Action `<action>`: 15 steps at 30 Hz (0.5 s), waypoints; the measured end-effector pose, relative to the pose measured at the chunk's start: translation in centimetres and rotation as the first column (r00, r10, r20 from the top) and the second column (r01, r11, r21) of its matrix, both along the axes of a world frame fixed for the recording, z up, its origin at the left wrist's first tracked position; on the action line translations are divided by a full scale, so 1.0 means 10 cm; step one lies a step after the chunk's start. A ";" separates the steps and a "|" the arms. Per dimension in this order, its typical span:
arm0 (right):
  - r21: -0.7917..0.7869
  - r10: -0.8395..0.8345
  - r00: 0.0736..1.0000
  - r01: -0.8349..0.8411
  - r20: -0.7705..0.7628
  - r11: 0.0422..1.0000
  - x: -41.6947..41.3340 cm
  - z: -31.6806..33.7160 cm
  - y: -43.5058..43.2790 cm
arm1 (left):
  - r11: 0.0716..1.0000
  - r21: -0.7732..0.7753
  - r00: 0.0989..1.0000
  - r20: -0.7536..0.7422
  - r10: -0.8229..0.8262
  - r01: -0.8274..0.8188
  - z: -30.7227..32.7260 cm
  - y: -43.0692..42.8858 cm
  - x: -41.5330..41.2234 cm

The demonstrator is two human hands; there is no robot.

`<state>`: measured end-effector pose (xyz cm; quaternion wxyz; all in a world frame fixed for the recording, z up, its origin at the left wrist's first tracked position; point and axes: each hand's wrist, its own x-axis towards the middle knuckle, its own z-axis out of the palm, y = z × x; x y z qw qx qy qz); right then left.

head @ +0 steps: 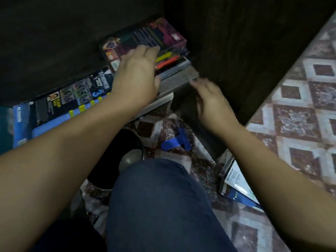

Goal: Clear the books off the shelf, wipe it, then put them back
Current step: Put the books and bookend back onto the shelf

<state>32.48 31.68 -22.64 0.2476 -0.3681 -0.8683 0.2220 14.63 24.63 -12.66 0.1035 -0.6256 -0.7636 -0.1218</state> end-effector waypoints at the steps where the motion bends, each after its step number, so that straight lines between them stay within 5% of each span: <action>1: -0.058 0.005 1.000 -0.004 0.013 0.998 0.27 -0.12 -0.14 | 0.997 0.024 0.997 -0.022 -0.079 0.080 0.00 -0.03 0.16; 4: -0.215 -0.034 0.985 0.070 0.168 0.974 1.06 -0.54 -0.53 | 0.912 -0.008 0.909 -0.077 -0.409 0.410 -0.12 -0.07 0.69; 8: -0.376 -0.027 0.880 0.230 0.474 0.898 1.85 -1.12 -0.82 | 0.660 -0.216 0.627 -0.207 -0.751 0.719 -0.43 -0.03 1.41; 12: -0.281 -0.050 0.743 0.313 0.668 0.907 2.18 -1.56 -0.92 | 0.537 -0.333 0.437 -0.331 -0.836 0.775 -0.72 0.13 1.92; 15: -0.230 -0.050 0.667 0.326 0.744 0.917 2.25 -1.80 -0.94 | 0.609 -0.444 0.420 -0.456 -0.785 0.657 -0.89 0.30 2.11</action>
